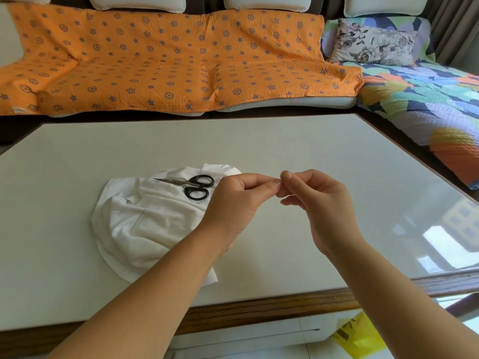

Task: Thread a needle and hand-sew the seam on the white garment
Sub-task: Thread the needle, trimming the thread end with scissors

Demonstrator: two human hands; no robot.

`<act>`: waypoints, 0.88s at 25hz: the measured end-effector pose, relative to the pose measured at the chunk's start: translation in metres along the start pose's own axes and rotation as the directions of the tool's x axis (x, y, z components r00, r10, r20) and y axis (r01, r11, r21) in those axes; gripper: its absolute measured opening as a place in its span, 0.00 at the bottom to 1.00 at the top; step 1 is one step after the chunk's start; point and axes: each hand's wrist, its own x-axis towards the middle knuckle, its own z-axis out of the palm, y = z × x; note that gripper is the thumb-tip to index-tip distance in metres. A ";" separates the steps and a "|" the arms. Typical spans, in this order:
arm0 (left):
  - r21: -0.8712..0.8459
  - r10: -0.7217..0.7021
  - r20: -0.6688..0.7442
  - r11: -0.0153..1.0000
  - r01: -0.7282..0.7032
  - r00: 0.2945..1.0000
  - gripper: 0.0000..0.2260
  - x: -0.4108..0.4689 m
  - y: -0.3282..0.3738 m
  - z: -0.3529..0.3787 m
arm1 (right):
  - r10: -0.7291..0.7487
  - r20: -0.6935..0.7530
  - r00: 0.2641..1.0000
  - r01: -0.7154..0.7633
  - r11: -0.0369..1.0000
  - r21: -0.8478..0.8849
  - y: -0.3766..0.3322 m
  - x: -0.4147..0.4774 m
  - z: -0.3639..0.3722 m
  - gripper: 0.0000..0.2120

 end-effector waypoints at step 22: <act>0.082 -0.006 -0.046 0.997 0.010 0.999 0.05 0.004 -0.004 0.002 | 0.044 0.069 0.997 -0.027 0.972 -0.232 0.000 0.003 0.002 0.22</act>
